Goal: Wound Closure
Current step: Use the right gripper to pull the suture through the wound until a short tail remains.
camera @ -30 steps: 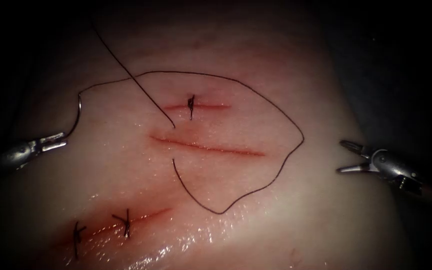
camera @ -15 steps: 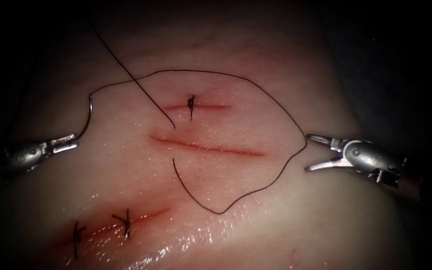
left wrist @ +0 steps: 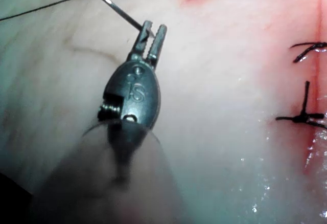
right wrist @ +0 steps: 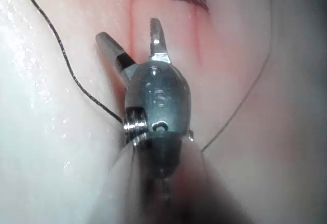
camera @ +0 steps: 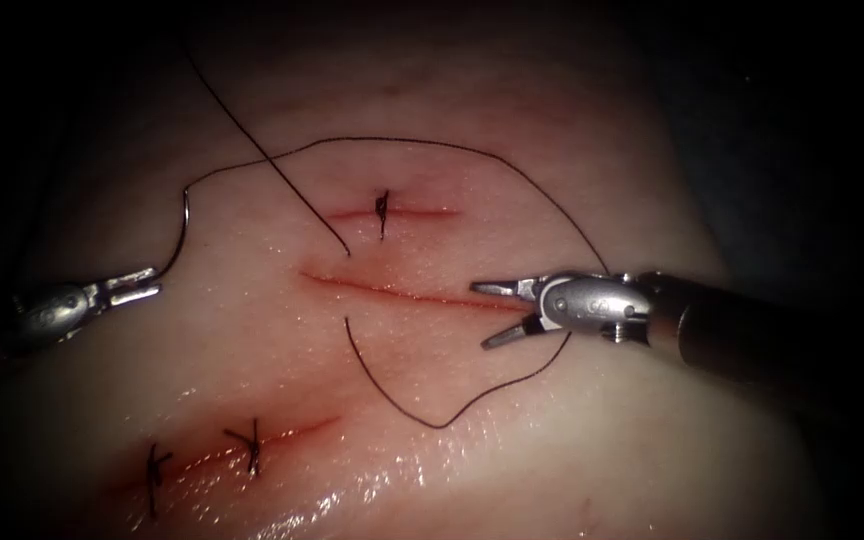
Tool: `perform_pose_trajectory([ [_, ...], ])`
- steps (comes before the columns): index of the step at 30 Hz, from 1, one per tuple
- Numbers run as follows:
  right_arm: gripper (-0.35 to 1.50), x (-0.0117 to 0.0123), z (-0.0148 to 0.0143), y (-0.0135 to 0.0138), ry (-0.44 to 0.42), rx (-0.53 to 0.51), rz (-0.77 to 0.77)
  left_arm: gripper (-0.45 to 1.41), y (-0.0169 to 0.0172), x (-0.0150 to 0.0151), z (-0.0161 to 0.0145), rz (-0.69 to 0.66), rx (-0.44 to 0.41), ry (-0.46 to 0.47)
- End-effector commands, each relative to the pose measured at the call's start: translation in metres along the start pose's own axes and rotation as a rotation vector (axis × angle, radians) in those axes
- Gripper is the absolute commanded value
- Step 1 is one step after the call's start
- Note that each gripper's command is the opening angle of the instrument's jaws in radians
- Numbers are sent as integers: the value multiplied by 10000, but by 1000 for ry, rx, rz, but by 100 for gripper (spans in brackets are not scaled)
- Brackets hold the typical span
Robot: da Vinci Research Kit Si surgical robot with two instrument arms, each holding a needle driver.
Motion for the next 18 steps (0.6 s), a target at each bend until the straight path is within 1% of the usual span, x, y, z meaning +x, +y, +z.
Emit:
perform_pose_trajectory([
  [1,136,-5,25,1,7,10,-12,-45,-1,-4,6,2,-2,-1],
  [8,136,-14,69,-8,20,35,-44,-45,0,-5,6,3,-4,-3],
  [13,133,-17,94,-10,31,57,-61,-45,1,-5,6,4,-5,-1],
  [15,130,-17,102,-12,38,67,-56,-45,1,-5,5,5,-7,-3],
  [18,116,-15,116,-14,59,90,-27,-45,1,-6,5,5,-9,-1],
])
